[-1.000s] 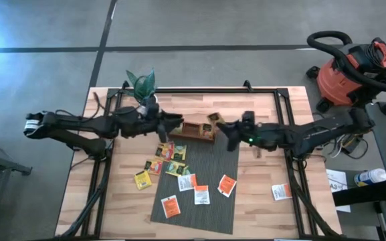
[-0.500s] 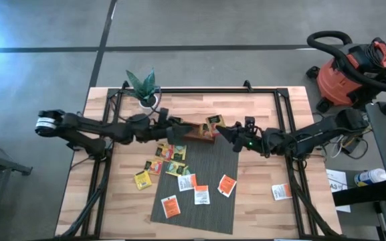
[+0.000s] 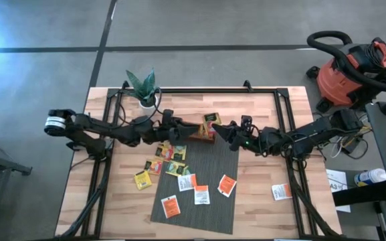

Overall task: Pick & Place Tea
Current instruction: Put the orange tea bag into the right compartment of the wooden organizer

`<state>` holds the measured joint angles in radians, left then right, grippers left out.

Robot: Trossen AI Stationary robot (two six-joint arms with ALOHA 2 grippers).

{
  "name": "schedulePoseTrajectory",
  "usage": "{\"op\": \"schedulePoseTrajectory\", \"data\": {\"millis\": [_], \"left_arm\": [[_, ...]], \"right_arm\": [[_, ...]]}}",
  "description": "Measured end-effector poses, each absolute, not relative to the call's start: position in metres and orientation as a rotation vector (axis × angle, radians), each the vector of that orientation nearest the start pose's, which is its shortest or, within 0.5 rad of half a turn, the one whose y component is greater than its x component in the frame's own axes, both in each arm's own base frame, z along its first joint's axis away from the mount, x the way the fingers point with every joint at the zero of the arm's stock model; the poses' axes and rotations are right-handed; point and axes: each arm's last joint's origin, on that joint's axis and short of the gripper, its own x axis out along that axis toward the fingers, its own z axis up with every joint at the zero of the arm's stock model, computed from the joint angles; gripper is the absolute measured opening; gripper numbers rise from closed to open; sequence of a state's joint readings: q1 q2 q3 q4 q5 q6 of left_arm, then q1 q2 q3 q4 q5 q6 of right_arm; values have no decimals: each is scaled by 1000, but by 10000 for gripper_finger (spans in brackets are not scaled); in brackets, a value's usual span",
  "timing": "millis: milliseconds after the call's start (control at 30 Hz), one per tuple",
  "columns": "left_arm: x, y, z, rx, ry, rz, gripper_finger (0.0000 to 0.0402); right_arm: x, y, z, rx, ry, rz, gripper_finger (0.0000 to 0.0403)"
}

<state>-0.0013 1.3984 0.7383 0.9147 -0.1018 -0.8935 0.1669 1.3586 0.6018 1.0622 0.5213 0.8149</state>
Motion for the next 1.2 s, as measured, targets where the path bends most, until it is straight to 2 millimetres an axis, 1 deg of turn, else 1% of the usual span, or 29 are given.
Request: {"op": "schedulePoseTrajectory", "data": {"millis": [133, 533, 667, 800, 1000, 1067, 1200], "left_arm": [[302, 3, 288, -896, -292, -22, 115], [328, 3, 292, -839, -288, -20, 115], [329, 3, 295, -808, -291, -34, 110], [330, 3, 296, -783, -291, -30, 82], [330, 4, 298, -764, -291, -23, 14], [330, 4, 298, -764, -292, -20, 5], [330, 5, 298, -754, -293, -15, 2]], "right_arm": [[271, 31, 265, 906, -420, -216, 13], [270, 31, 266, 909, -435, -208, 13], [270, 31, 266, 906, -434, -204, 13], [270, 31, 266, 907, -436, -203, 15], [270, 31, 267, 911, -438, -201, 24], [270, 31, 267, 910, -438, -201, 25], [270, 31, 266, 906, -435, -204, 27]]}}
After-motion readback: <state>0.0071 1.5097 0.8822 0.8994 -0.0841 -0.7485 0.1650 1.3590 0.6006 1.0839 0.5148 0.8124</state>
